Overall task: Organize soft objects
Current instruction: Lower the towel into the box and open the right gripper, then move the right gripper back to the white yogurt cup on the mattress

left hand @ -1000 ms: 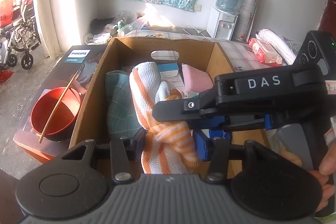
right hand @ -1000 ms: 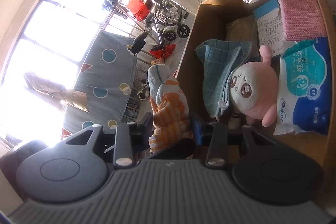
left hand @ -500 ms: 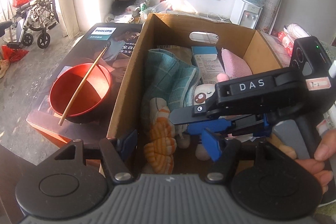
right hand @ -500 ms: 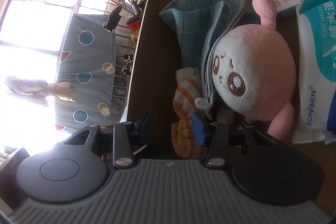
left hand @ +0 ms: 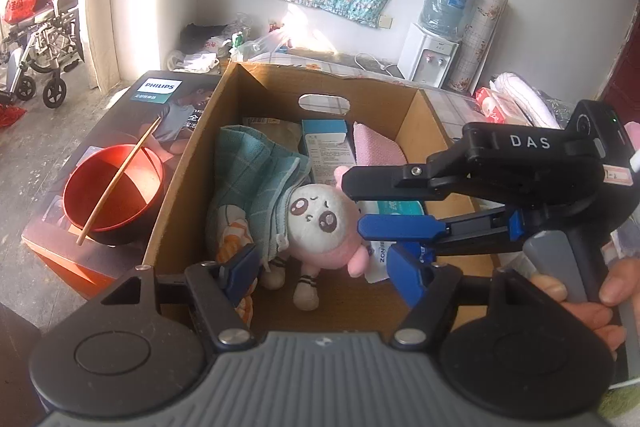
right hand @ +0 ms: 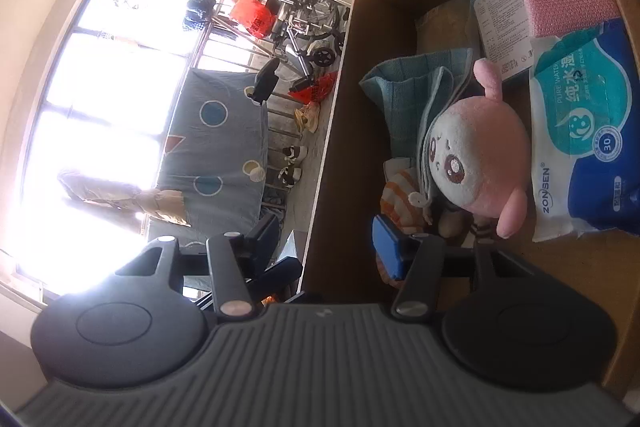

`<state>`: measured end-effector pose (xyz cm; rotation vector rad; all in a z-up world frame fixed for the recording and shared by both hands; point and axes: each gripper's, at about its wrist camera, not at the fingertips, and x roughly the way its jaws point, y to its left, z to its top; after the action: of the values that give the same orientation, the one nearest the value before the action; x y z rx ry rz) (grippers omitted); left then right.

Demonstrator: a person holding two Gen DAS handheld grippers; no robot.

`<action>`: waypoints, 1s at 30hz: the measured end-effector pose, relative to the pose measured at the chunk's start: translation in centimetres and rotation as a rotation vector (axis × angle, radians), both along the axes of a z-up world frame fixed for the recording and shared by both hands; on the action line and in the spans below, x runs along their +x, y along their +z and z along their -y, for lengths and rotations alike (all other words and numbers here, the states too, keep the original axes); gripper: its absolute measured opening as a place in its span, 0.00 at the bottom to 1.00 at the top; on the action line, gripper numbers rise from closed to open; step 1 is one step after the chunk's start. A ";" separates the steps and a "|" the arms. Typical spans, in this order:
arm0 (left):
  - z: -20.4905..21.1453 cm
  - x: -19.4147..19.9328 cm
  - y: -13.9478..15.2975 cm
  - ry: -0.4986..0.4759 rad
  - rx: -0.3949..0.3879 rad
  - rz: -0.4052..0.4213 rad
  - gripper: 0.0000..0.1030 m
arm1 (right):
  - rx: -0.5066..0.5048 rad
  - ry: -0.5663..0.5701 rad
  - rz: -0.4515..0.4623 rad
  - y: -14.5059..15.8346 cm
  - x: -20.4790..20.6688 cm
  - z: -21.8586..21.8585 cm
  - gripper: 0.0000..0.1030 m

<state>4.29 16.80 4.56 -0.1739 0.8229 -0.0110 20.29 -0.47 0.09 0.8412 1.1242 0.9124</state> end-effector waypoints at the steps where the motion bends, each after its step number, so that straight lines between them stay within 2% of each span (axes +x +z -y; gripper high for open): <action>1: 0.8 0.0 0.2 -0.019 -0.006 0.012 0.71 | 0.008 -0.015 0.021 0.5 -0.6 1.0 0.53; 9: 8.6 1.9 1.0 -0.190 -0.053 0.067 0.71 | 0.017 -0.217 0.178 3.2 -4.7 11.1 0.58; 13: 13.1 3.0 0.7 -0.284 -0.063 0.085 0.71 | 0.007 -0.349 0.194 3.1 -6.4 17.1 0.59; 18: 18.9 4.5 -0.3 -0.395 -0.044 0.101 0.71 | -0.025 -0.521 0.178 1.4 -8.4 24.4 0.60; 23: 24.6 5.9 -2.1 -0.504 0.013 0.107 0.67 | -0.086 -0.676 0.153 -1.4 -9.6 29.9 0.61; 24: 25.4 6.1 -2.5 -0.521 0.026 0.107 0.66 | -0.101 -0.698 0.152 -2.0 -9.5 30.8 0.59; 26: 27.6 6.7 -3.5 -0.565 0.056 0.092 0.57 | -0.135 -0.726 0.153 -2.9 -9.1 31.9 0.56; 28: 28.9 7.3 -4.2 -0.590 0.069 0.080 0.56 | -0.161 -0.744 0.143 -3.9 -8.6 33.0 0.50; 30: 30.4 8.0 -5.0 -0.615 0.092 0.068 0.50 | -0.154 -0.743 0.119 -5.2 -7.9 33.8 0.45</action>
<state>12.33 -13.65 -0.49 0.1705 0.7806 -0.5535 12.40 -34.24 -5.12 0.9631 0.6775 0.2484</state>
